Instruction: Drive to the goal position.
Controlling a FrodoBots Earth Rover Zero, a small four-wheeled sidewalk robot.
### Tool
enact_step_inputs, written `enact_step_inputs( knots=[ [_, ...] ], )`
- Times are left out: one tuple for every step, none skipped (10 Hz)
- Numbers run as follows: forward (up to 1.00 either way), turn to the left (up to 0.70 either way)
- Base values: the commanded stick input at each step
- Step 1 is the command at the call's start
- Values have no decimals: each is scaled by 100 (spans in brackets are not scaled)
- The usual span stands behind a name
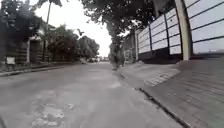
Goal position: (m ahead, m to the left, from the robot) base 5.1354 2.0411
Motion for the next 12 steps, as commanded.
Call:
enact_step_inputs(
  knots=[
    [100, 0],
    [100, 0],
    [100, 0],
    [100, 0],
    [100, 0],
    [100, 0],
    [100, 0],
    [100, 0],
    [100, 0],
    [100, 0],
    [100, 40],
    [100, 40]
  ],
)
